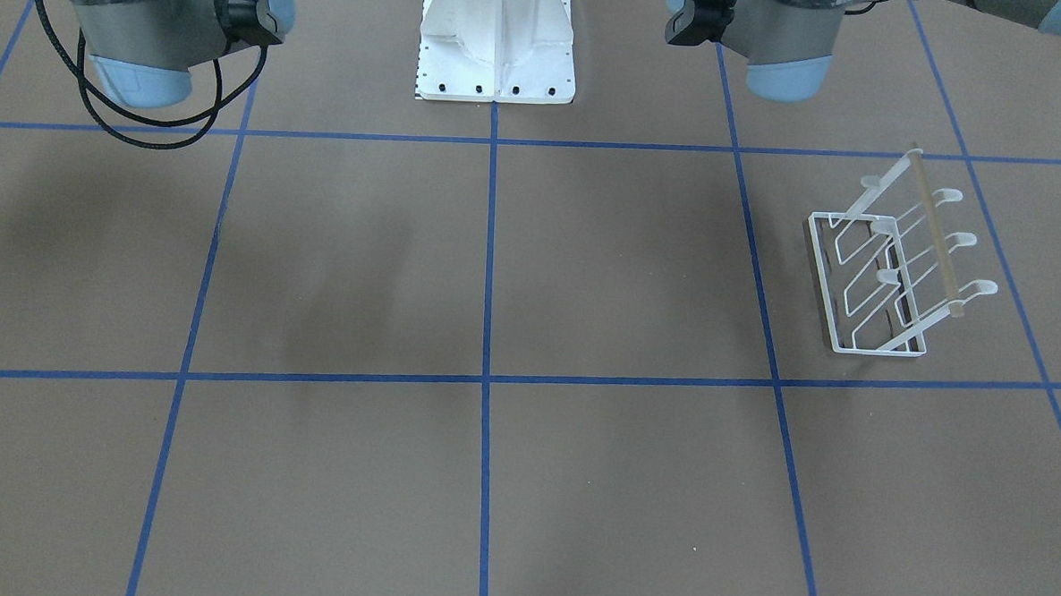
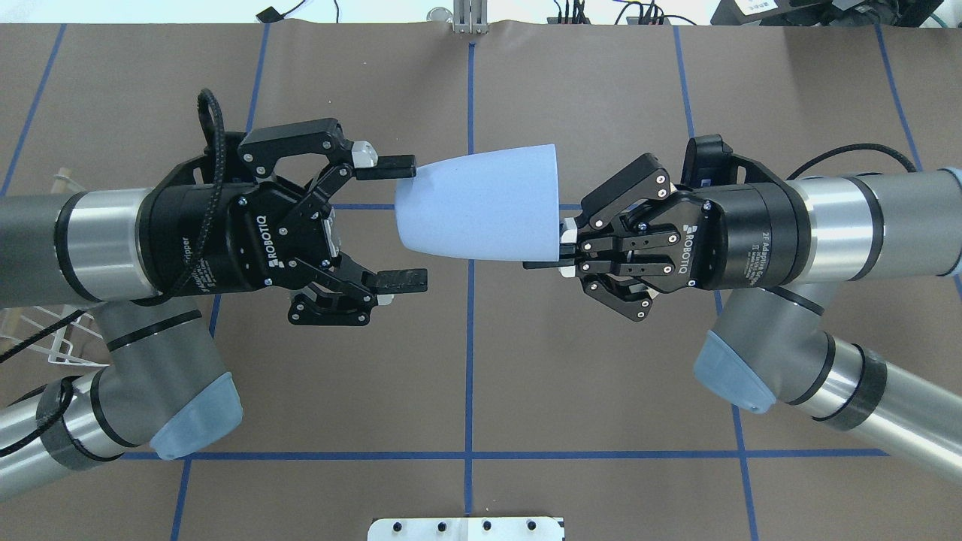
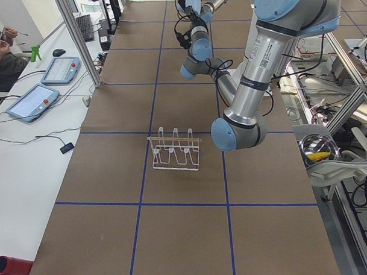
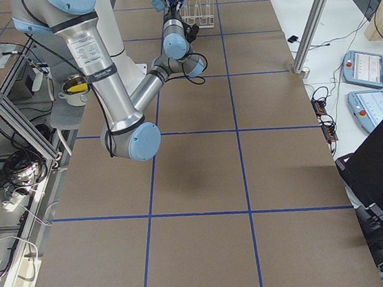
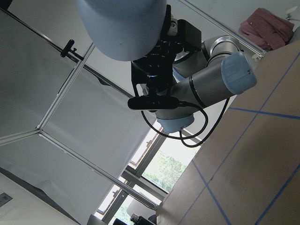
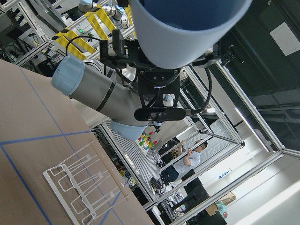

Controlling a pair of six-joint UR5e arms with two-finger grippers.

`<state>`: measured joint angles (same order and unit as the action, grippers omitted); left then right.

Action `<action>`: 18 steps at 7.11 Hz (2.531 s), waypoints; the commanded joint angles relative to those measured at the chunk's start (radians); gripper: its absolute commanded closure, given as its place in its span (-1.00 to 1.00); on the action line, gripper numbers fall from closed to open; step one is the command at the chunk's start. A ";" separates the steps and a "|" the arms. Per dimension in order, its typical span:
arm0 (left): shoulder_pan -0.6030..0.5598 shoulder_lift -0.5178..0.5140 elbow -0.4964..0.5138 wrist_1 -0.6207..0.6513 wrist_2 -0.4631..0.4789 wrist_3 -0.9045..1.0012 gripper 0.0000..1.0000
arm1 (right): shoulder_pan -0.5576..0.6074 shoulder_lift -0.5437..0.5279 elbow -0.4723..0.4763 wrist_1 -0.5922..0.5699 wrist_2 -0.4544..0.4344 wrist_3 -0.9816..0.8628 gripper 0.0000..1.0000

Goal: Hang cup on cup holder
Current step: 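Bring the cup's open end between the open left gripper fingers, then close the left gripper on the cup rim and open the right gripper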

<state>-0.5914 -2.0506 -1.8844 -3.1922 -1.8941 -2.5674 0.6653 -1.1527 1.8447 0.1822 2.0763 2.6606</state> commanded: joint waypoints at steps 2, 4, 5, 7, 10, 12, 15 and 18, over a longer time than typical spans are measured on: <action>0.001 0.000 0.002 0.000 0.003 0.001 -0.94 | -0.009 0.002 -0.005 -0.001 -0.015 -0.007 1.00; 0.001 0.000 0.002 0.000 0.004 0.003 -0.94 | -0.009 0.002 -0.005 -0.001 -0.015 -0.007 1.00; 0.001 -0.008 0.002 0.002 0.006 0.003 -0.86 | -0.010 0.002 -0.007 -0.003 -0.015 -0.007 1.00; -0.001 -0.010 0.004 0.002 0.013 0.007 -0.83 | -0.012 0.004 -0.009 -0.003 -0.015 -0.007 1.00; 0.001 -0.010 0.005 0.011 0.038 0.004 -0.17 | -0.012 0.008 -0.007 -0.003 -0.015 -0.008 1.00; -0.001 -0.008 0.004 0.017 0.038 0.009 1.00 | -0.012 0.013 -0.039 -0.007 -0.025 -0.145 0.58; -0.005 -0.005 0.002 0.015 0.038 0.013 1.00 | 0.003 0.018 -0.073 -0.050 -0.058 -0.256 -0.99; -0.019 -0.002 0.002 0.015 0.038 0.018 1.00 | 0.060 0.010 -0.078 -0.052 -0.048 -0.254 -1.00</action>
<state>-0.6028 -2.0540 -1.8822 -3.1769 -1.8562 -2.5514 0.6970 -1.1368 1.7688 0.1303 2.0215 2.4062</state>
